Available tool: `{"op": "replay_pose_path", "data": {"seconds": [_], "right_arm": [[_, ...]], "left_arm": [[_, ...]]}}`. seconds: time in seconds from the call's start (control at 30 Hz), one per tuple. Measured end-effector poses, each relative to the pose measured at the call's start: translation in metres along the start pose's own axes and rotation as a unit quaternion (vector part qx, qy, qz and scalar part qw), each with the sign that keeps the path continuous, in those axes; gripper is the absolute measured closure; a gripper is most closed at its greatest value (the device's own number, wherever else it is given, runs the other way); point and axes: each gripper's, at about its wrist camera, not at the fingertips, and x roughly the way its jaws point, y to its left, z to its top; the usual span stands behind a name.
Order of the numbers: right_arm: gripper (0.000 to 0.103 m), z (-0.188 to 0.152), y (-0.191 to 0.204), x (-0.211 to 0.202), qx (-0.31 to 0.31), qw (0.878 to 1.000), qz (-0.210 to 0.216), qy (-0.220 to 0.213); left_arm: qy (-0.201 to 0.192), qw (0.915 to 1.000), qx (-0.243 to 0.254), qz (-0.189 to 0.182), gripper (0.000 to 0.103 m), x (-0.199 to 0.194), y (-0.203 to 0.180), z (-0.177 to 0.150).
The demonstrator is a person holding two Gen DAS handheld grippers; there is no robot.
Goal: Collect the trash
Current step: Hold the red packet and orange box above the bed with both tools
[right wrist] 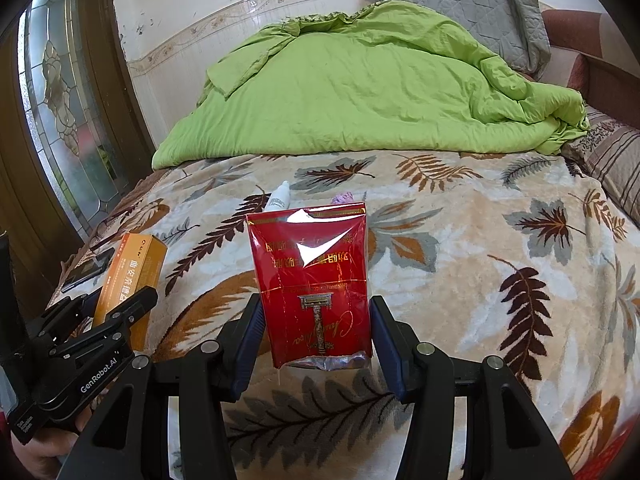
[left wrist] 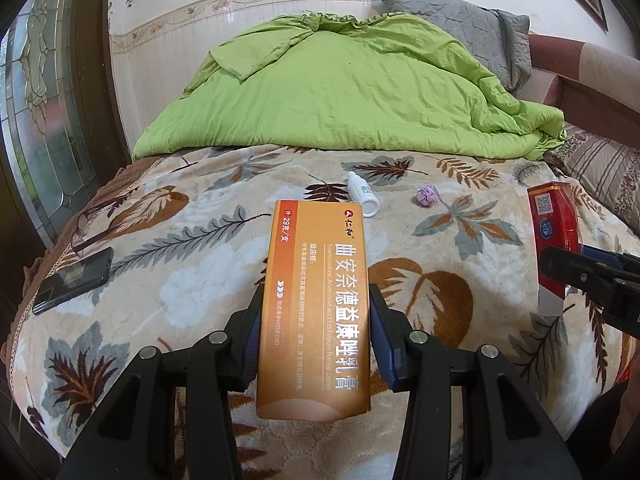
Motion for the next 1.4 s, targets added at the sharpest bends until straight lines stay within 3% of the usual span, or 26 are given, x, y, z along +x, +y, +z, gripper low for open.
{"op": "replay_pose_path", "data": {"seconds": [1.4], "right_arm": [[0.046,-0.005,-0.008,-0.021,0.016,1.000,0.002,-0.004]], "left_arm": [[0.001,1.0000,0.005,0.006,0.058,-0.001,-0.005,0.001]]}}
